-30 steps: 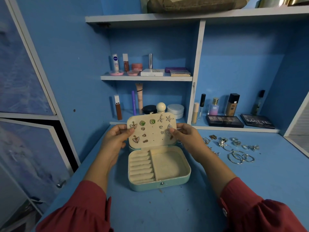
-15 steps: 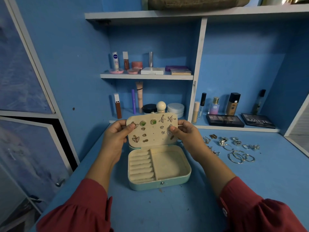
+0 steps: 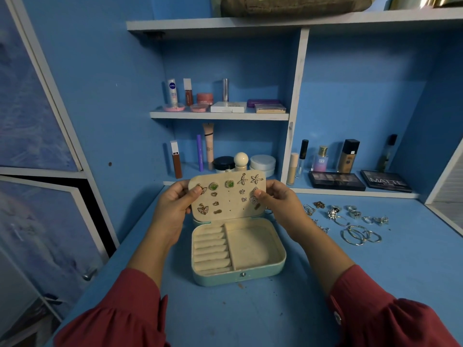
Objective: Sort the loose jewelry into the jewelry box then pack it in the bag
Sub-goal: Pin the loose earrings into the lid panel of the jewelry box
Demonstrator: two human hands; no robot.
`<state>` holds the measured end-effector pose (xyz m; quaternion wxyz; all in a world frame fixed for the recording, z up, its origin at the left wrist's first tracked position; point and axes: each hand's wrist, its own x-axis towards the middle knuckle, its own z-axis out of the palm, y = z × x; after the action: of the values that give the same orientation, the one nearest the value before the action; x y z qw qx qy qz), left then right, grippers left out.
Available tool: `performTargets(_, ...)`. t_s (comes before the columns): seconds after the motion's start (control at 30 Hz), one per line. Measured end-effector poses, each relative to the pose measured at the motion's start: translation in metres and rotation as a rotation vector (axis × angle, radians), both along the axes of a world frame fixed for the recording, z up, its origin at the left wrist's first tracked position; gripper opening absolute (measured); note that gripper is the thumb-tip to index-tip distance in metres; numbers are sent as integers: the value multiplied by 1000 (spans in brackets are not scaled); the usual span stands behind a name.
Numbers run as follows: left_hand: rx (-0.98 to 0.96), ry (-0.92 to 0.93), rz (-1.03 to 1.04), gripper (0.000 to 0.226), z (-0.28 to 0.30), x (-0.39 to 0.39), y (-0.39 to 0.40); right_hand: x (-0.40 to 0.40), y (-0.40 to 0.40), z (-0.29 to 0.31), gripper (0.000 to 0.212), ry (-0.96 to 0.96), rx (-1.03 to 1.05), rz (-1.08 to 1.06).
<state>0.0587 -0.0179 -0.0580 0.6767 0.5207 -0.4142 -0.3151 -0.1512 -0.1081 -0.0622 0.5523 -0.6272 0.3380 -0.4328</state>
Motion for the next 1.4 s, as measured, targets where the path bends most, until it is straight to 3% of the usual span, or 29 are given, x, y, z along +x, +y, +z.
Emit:
performTargets(0.23,-43,29,23,13,3,0,0,3,8,9,24,-106,-3,-57)
performTargets(0.5,-127,-10,67,12,7,-9,5,6,14,12,9,-201,-29,-86)
performTargets(1.17,-105,-35,92,8,5,-9,3,7,17,14,7,-210,-60,-44)
performTargets(1.33,-88,-60,140,13,2,-7,1,5,11,8,24,-66,-106,-90)
performTargets(1.4,-54,-70,155,15,0,-6,1,2,8,5,20,77,-126,-115)
